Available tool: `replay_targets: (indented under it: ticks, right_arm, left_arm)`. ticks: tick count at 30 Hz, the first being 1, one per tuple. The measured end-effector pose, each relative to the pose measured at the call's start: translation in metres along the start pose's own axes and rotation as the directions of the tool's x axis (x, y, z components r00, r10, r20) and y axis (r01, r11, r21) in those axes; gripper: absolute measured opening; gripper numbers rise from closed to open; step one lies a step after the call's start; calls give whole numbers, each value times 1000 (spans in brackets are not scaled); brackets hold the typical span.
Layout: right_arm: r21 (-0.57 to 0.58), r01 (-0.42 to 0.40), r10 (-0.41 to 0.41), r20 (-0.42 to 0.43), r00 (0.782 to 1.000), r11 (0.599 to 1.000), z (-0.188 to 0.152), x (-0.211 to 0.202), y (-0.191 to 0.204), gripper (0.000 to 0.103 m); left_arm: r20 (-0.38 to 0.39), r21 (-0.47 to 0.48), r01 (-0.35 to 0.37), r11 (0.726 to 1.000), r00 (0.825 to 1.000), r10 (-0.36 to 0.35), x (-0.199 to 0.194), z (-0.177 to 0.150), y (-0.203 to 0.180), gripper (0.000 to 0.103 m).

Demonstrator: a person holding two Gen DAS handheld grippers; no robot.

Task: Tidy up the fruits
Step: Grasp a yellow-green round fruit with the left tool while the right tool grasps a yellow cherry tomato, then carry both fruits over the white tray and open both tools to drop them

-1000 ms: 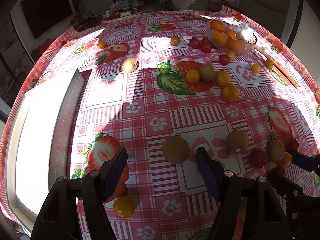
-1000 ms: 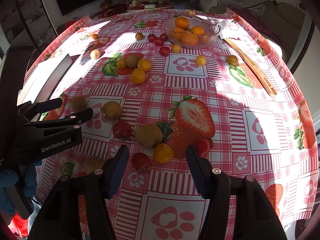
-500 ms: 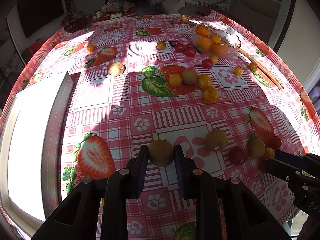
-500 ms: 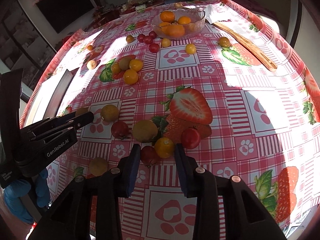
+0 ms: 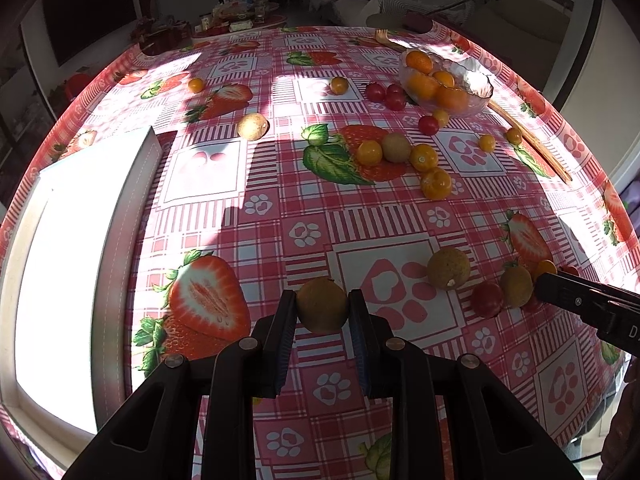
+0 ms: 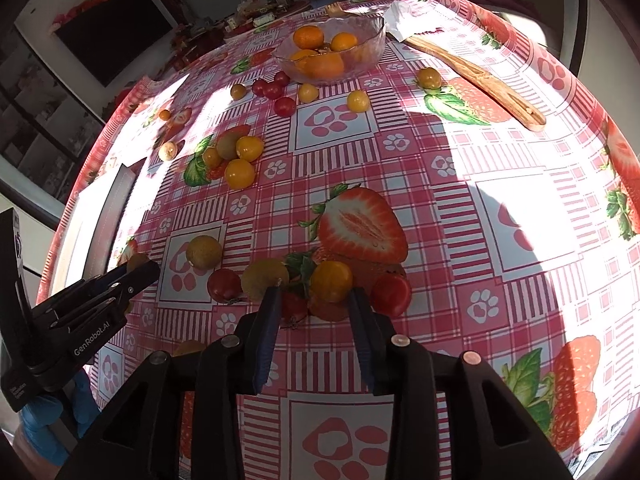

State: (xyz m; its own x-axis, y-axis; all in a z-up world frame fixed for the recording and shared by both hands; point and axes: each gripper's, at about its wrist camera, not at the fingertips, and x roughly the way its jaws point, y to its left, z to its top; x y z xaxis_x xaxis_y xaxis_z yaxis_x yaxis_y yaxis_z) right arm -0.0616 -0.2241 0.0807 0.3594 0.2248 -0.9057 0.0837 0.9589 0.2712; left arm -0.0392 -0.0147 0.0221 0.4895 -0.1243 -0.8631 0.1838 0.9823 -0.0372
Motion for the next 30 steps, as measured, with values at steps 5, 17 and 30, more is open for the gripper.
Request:
replay_targets:
  ticks: [5, 17, 30]
  right_arm:
    - [42, -7, 7, 2, 1000, 999, 10, -1, -9, 39]
    - [-37, 62, -61, 31, 998, 997, 16, -4, -2, 39]
    - [-89, 80, -79, 18, 997, 993, 14, 9, 8, 22]
  left_arm:
    - [7, 11, -6, 1000, 1000, 6, -3, -1, -1, 28]
    - [17, 18, 0, 1000, 1000, 0, -8, 1, -4, 28]
    - [18, -3, 3, 1000, 1000, -3, -10, 0, 1, 28]
